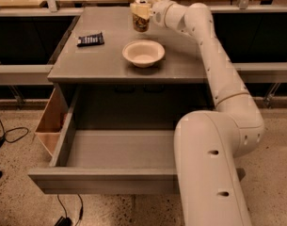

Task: Place orange can into top drawer

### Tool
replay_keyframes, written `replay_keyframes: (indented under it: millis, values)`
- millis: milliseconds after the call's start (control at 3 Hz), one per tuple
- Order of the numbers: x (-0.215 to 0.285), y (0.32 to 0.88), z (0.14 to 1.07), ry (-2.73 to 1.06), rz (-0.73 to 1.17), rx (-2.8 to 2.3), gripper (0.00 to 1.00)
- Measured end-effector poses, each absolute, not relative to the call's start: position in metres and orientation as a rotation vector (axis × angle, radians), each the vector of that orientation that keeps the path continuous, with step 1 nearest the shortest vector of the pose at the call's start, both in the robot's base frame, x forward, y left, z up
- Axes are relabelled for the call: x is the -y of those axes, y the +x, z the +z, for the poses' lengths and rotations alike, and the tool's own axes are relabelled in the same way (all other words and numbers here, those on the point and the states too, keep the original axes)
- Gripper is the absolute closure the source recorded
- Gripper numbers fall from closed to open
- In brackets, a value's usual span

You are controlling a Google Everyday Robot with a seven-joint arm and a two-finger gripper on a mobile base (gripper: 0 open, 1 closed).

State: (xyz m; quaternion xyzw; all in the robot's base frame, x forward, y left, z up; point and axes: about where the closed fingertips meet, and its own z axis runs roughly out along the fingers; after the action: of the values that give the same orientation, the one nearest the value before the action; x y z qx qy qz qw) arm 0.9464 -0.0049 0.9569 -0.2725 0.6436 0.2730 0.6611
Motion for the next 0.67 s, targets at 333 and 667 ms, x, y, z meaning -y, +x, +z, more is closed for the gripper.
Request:
replay_keyframes:
  millis: [333,667]
  values:
    - [0.024,0.899,1.001,-0.668,0.708,-1.343,1.00]
    - [0.059,0.822,1.043,-0.753,0.716,-1.256,1.00]
